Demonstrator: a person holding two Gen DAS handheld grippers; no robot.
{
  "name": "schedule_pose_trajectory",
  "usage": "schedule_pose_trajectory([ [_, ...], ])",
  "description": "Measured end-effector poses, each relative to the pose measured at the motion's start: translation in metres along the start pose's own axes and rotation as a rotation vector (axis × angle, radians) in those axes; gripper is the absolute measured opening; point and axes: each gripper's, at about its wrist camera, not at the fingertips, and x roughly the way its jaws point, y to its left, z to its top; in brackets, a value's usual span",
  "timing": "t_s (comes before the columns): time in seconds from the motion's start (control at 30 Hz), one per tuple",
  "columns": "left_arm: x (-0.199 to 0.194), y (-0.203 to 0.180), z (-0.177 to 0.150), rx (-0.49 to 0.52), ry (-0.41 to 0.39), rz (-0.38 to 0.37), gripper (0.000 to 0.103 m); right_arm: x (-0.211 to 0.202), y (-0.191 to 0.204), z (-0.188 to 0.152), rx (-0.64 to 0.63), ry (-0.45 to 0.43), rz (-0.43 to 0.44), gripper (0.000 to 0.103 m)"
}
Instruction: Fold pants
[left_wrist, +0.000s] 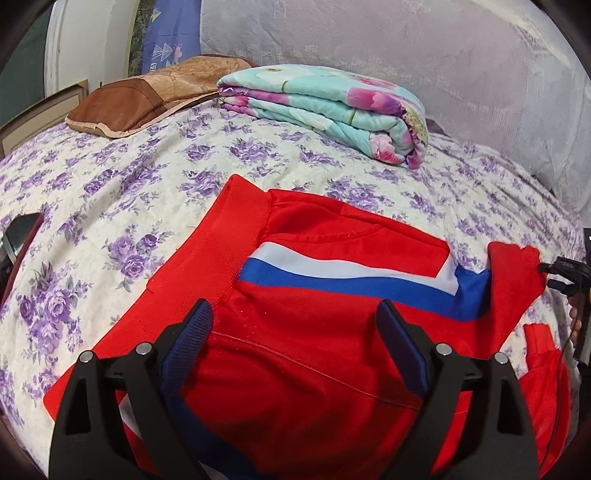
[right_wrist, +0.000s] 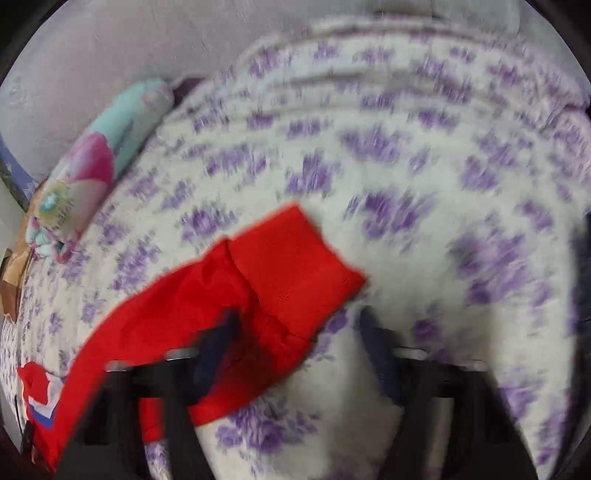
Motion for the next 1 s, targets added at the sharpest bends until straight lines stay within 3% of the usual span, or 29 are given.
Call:
schedule_pose_trajectory([
  [0.13, -0.01, 0.005, 0.005, -0.012, 0.004, -0.013, 0.087, -0.053, 0.004, -0.011, -0.029, -0.144, 0.054, 0.017],
  [0.2, -0.032, 0.017, 0.023, -0.023, -0.027, -0.058, 0.088, -0.092, -0.018, -0.027, 0.015, -0.153, 0.038, 0.017],
  [0.27, -0.046, 0.025, 0.042, 0.018, -0.068, 0.006, 0.094, -0.112, -0.042, -0.051, 0.02, -0.12, -0.013, 0.017],
  [0.33, -0.048, 0.039, 0.068, 0.075, -0.101, 0.119, 0.098, -0.102, -0.059, -0.076, 0.019, -0.036, -0.033, 0.018],
  [0.4, -0.018, 0.049, 0.091, 0.144, -0.016, 0.146, 0.098, -0.085, -0.069, -0.093, 0.026, -0.003, -0.019, 0.019],
  [0.5, 0.04, 0.054, 0.104, 0.211, 0.15, 0.099, 0.098, -0.071, -0.078, -0.111, 0.057, -0.034, 0.015, 0.022],
  [0.57, 0.063, 0.05, 0.103, 0.236, 0.182, 0.097, 0.097, -0.071, -0.078, -0.114, 0.075, -0.055, 0.029, 0.022],
  [0.67, 0.081, 0.025, 0.097, 0.302, 0.203, 0.034, 0.096, -0.07, -0.081, -0.113, 0.085, -0.055, 0.045, 0.022],
  [0.7, 0.08, 0.017, 0.093, 0.328, 0.195, 0.019, 0.07, -0.07, -0.082, -0.112, 0.082, -0.053, 0.045, 0.022],
  [0.73, 0.082, 0.006, 0.088, 0.379, 0.201, 0.014, 0.052, -0.072, -0.083, -0.112, 0.08, -0.052, 0.046, 0.022],
  [0.83, 0.081, -0.008, 0.084, 0.411, 0.199, 0.044, 0.037, -0.079, -0.087, -0.112, 0.085, -0.079, 0.056, 0.02],
  [0.9, 0.067, -0.005, 0.098, 0.359, 0.17, 0.004, 0.015, -0.087, -0.089, -0.109, 0.089, -0.121, 0.079, 0.019],
  [1.0, 0.036, 0.005, 0.135, 0.254, 0.048, -0.043, 0.014, -0.108, -0.088, -0.094, 0.086, -0.22, 0.176, 0.019],
])
